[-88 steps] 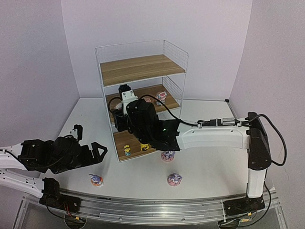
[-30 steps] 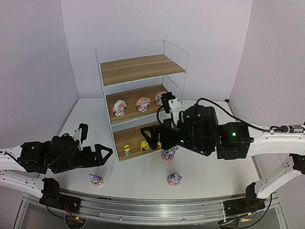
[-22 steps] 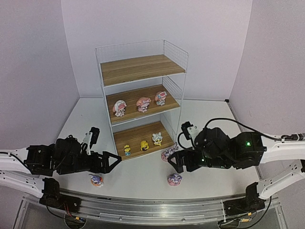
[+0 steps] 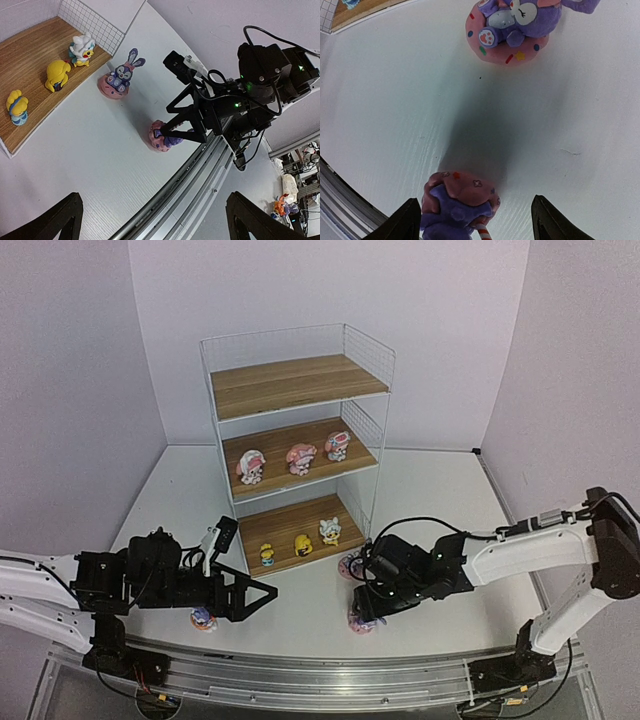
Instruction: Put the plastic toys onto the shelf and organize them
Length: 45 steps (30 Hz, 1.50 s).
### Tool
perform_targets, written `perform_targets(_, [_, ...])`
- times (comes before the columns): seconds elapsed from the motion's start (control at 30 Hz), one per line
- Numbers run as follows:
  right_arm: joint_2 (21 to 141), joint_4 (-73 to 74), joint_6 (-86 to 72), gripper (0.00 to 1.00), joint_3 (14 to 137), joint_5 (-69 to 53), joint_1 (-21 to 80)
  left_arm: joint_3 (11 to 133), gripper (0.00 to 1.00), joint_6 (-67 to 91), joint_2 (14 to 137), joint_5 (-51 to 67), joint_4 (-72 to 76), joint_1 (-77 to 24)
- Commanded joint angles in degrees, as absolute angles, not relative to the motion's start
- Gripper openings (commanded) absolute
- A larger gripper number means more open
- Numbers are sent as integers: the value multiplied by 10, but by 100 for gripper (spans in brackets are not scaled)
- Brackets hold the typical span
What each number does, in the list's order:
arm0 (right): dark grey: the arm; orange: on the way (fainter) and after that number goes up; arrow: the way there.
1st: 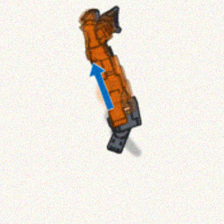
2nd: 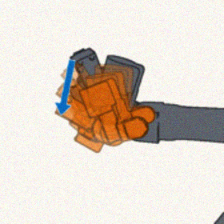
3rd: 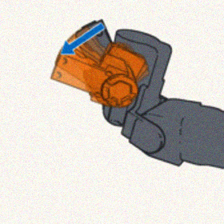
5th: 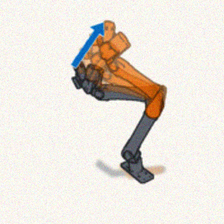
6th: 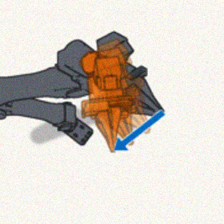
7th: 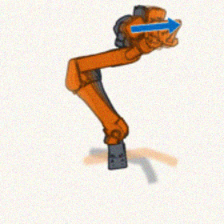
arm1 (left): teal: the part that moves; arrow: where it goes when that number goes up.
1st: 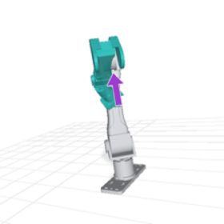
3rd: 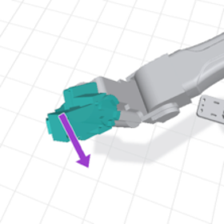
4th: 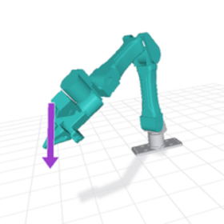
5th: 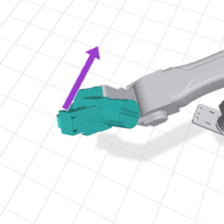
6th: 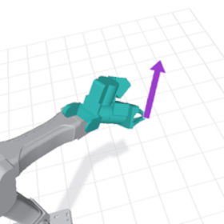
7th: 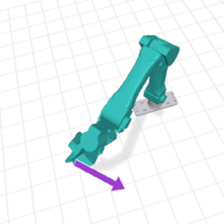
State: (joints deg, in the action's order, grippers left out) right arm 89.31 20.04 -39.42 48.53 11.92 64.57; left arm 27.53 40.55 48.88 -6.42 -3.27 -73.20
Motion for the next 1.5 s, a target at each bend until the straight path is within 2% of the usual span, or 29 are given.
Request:
perform_targets(0.0, [896, 170, -386, 73, 482, 120, 642, 269, 100, 401, 483, -61, -7, -733])
perform_targets(0.5, [890, 153, -392, 76, 526, 267, 606, 261, 100, 418, 479, -74, -2, -734])
perform_targets(0.87, [976, 72, -390, 75, 561, 271, 572, 261, 100, 418, 482, -76, 13, -734])
perform_targets(1.07, [1020, 22, -402, 68, 567, 322, 565, 257, 100, 426, 483, -72, 20, -734])
perform_targets(1.37, [1060, -79, -421, 55, 549, 335, 561, 252, 100, 432, 476, -72, 20, -733])
perform_targets(1.43, [1062, -90, -418, 48, 546, 344, 560, 254, 100, 432, 476, -73, 18, -733])
perform_targets(1.47, [1060, -91, -416, 39, 544, 347, 560, 255, 100, 432, 476, -73, 17, -733])
